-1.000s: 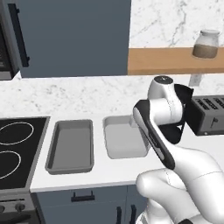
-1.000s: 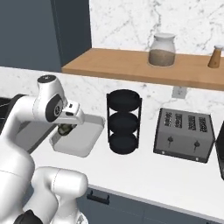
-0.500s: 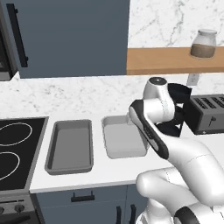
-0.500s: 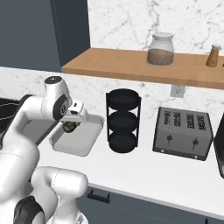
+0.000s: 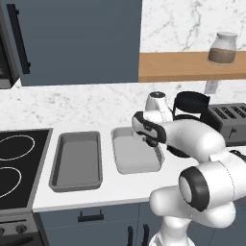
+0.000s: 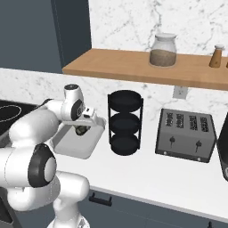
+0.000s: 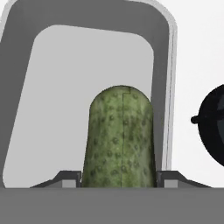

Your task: Place one cucumber and one chicken drumstick in each tupperware on the nearby counter, to pack two identical lunches.

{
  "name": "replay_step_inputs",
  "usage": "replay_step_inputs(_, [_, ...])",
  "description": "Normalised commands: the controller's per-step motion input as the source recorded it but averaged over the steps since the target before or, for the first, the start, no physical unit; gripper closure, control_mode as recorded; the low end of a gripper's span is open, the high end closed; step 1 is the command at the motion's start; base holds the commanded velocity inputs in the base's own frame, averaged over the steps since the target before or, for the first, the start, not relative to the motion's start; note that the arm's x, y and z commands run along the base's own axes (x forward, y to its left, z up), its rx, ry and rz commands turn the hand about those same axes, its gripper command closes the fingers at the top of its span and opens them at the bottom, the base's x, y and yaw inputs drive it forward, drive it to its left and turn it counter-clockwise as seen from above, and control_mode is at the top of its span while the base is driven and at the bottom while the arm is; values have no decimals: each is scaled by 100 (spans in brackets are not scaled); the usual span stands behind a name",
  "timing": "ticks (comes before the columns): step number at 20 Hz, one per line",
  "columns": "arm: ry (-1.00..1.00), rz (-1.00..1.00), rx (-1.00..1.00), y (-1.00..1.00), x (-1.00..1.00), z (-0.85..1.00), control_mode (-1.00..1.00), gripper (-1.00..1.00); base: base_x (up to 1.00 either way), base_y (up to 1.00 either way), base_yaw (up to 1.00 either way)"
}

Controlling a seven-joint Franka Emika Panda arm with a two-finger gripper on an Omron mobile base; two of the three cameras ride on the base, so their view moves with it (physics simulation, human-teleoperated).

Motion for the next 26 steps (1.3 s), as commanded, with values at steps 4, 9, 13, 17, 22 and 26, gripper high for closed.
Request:
replay_step_inputs(4, [25, 0, -2, 0, 58, -23, -100, 100, 0, 0, 0])
replay_step_inputs(9, [5, 0, 0, 0, 1, -31, -100, 100, 0, 0, 0])
replay_step_inputs(13, [0, 0, -1, 0, 0, -56, -100, 100, 0, 0, 0])
replay_step_inputs(17, [0, 0, 0, 0, 0, -54, -100, 100, 0, 0, 0])
replay_step_inputs(22, [-2, 0, 0, 0, 0, -17, -100, 100, 0, 0, 0])
replay_step_inputs(26, [0, -1, 0, 7, 11, -4, -100, -100, 0, 0, 0])
